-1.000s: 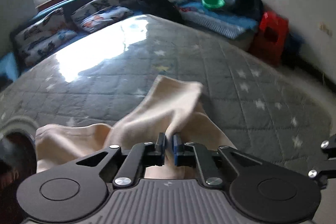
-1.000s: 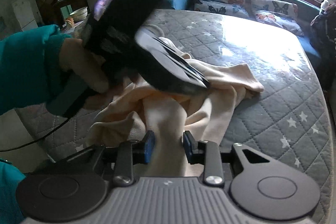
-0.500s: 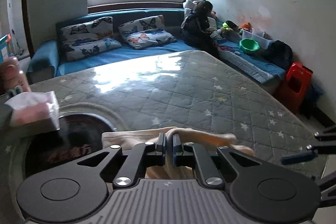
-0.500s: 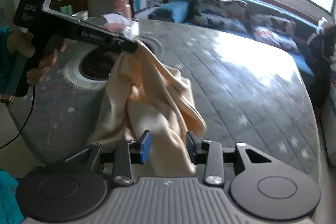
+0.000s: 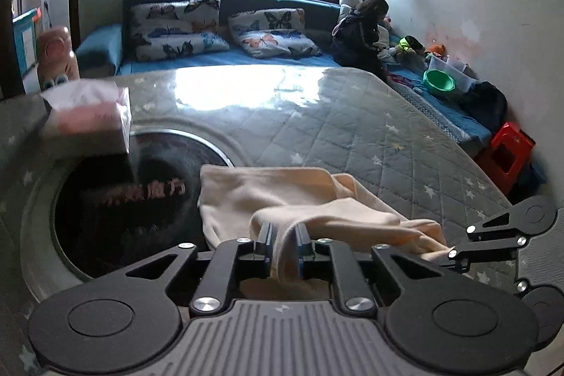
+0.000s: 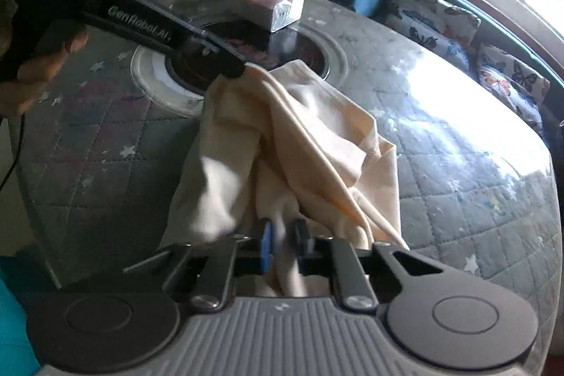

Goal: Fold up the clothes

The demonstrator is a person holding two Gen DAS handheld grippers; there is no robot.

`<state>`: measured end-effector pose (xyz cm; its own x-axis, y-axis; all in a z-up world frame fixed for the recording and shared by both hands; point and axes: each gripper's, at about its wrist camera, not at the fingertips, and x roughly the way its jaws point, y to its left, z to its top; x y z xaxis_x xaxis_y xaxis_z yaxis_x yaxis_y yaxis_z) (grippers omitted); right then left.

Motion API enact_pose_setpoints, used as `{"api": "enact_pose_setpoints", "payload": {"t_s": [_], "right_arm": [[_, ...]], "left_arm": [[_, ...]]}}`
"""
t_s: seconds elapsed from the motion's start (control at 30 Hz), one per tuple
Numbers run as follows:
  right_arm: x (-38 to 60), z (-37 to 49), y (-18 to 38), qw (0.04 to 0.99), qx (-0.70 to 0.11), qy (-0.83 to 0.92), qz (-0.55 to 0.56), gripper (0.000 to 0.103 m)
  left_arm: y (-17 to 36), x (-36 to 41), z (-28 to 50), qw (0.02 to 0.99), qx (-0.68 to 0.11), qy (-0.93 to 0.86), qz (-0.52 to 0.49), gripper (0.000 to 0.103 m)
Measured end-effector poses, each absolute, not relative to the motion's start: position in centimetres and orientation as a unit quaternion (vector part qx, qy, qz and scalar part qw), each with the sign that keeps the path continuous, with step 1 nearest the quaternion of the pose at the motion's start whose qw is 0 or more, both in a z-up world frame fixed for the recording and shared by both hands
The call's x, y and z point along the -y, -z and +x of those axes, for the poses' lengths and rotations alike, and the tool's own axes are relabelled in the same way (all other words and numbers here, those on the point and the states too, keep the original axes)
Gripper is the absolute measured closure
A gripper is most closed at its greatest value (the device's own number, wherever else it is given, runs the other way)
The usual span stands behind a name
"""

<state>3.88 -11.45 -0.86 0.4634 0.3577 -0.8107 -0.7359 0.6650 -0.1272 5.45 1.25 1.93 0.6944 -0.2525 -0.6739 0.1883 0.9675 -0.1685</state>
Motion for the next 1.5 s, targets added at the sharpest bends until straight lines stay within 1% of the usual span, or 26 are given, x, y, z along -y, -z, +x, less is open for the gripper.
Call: {"api": "enact_pose_setpoints", "payload": {"t_s": [0.03, 0.07, 0.13, 0.17, 0.23, 0.4, 0.47, 0.53, 0.57, 0.73, 0.8, 0.83, 0.87, 1.03, 1.17, 1.43, 1.5], "right_arm": [[11.7, 3.8, 0.6, 0.826, -0.393, -0.33, -0.235, 0.099], [12.1, 3.7, 0.2, 0.832, -0.387, -0.325, -0.229, 0.1], [12.9, 3.4, -0.8, 0.846, -0.374, -0.313, -0.216, 0.101], [13.6, 3.3, -1.4, 0.853, -0.367, -0.305, -0.211, 0.101], [14.9, 3.1, -2.6, 0.868, -0.355, -0.28, -0.205, 0.102], [17.6, 3.1, -4.6, 0.889, -0.34, -0.23, -0.202, 0.102], [17.5, 3.4, -4.7, 0.886, -0.348, -0.25, -0.179, 0.098], [16.8, 3.8, -4.3, 0.88, -0.352, -0.27, -0.171, 0.094], [16.4, 3.9, -4.0, 0.877, -0.352, -0.277, -0.171, 0.094], [13.6, 6.1, -1.8, 0.861, -0.365, -0.308, -0.177, 0.092], [12.2, 6.9, -1.0, 0.856, -0.366, -0.32, -0.176, 0.083], [12.0, 7.1, -0.8, 0.854, -0.368, -0.325, -0.172, 0.078], [11.8, 7.3, -0.7, 0.852, -0.371, -0.331, -0.163, 0.077], [12.2, 7.2, -1.0, 0.846, -0.378, -0.353, -0.131, 0.077], [14.7, 8.0, -2.1, 0.863, -0.378, -0.329, -0.068, 0.077], [15.2, 10.9, 1.0, 0.843, -0.432, -0.319, -0.037, 0.076], [14.9, 11.0, 1.6, 0.842, -0.434, -0.318, -0.044, 0.082]], "left_arm": [[-1.8, -1.1, 5.4, 0.919, -0.373, 0.122, -0.041, 0.075], [-1.7, -0.8, 5.4, 0.918, -0.374, 0.123, -0.039, 0.063], [-1.5, -0.5, 5.3, 0.919, -0.373, 0.12, -0.036, 0.051], [-1.4, -0.4, 5.2, 0.919, -0.372, 0.124, -0.037, 0.048], [-1.1, -0.2, 5.1, 0.917, -0.375, 0.132, -0.039, 0.046], [0.2, 0.3, 5.1, 0.911, -0.391, 0.127, -0.039, 0.046], [0.5, 0.2, 5.1, 0.911, -0.391, 0.125, -0.046, 0.048], [0.4, 0.0, 5.0, 0.91, -0.393, 0.125, -0.05, 0.048], [0.2, -0.2, 4.8, 0.912, -0.39, 0.122, -0.048, 0.047], [-1.6, -1.3, 4.4, 0.922, -0.371, 0.108, -0.04, 0.047], [-2.5, -1.7, 4.5, 0.926, -0.362, 0.103, -0.038, 0.047], [-2.8, -1.9, 4.6, 0.928, -0.358, 0.101, -0.038, 0.047], [-3.1, -2.2, 4.7, 0.929, -0.354, 0.098, -0.043, 0.047], [-4.0, -2.4, 5.8, 0.933, -0.342, 0.095, -0.054, 0.047], [-3.9, -0.5, 7.2, 0.931, -0.343, 0.117, -0.043, 0.047], [-1.7, 2.5, 8.1, 0.919, -0.367, 0.145, -0.006, 0.047], [-0.9, 2.4, 8.0, 0.915, -0.376, 0.147, -0.002, 0.047]]}}
